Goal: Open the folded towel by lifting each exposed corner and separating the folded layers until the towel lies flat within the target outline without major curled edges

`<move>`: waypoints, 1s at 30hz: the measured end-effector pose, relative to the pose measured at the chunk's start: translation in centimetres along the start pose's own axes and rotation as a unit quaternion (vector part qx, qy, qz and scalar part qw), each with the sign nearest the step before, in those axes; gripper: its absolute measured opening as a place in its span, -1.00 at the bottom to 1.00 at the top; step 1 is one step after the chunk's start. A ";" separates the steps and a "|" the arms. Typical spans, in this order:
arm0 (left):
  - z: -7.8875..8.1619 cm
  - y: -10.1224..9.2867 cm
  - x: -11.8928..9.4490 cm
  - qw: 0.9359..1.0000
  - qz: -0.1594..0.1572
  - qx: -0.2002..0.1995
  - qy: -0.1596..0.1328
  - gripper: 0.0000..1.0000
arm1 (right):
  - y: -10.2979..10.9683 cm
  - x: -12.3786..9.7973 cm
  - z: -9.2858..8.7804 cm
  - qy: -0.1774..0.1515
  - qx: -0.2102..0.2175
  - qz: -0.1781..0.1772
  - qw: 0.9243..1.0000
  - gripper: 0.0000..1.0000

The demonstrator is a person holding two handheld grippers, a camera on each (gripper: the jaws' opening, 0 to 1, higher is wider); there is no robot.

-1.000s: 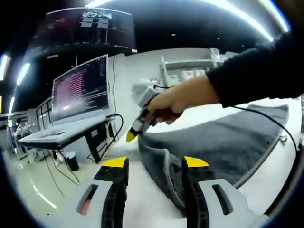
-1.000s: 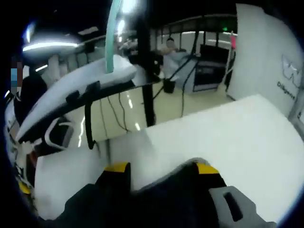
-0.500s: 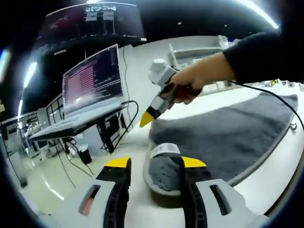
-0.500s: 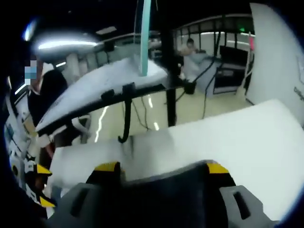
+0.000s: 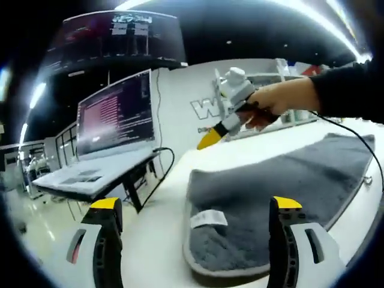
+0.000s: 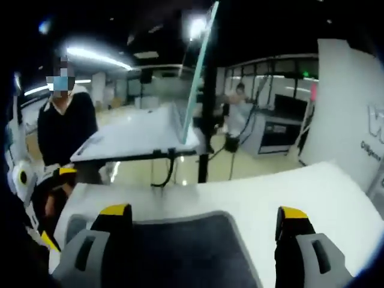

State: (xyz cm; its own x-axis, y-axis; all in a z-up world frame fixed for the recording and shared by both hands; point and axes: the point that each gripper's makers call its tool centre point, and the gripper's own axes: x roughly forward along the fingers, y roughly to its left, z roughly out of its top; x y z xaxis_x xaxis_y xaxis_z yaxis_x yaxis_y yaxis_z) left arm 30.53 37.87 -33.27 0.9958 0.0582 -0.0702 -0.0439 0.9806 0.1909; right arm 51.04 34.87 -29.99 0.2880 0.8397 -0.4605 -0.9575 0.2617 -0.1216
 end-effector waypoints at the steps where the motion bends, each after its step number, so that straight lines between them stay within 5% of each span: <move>1: 0.2 -0.3 0.2 1.000 -0.009 0.000 -0.001 1.00 | -0.9 -1.2 -0.1 0.002 -0.003 -0.023 1.000 0.99; 6: 2.3 -1.8 1.2 0.999 -0.040 0.008 -0.005 1.00 | -5.0 -7.9 0.4 -0.017 -0.020 -0.120 0.992 0.99; 17: 6.3 -4.1 2.8 0.994 -0.110 -0.005 -0.010 0.99 | -9.2 -21.9 -0.1 -0.076 0.010 -0.219 0.973 0.98; 22: 8.5 -5.4 4.1 0.990 -0.138 0.004 -0.013 0.99 | -10.5 -28.2 -2.0 -0.083 0.012 -0.259 0.962 0.98; 30: 8.7 -7.3 7.1 0.985 -0.172 0.005 0.004 0.98 | -11.3 -36.4 -7.4 -0.076 0.032 -0.313 0.946 0.98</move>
State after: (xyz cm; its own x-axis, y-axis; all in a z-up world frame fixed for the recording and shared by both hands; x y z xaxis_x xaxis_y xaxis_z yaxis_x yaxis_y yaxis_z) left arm 38.59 29.48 -26.62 0.9510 -0.2754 -0.1406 0.2967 0.9407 0.1646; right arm 51.27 -2.21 -18.31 0.8018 0.5688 -0.1832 -0.5973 0.7541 -0.2730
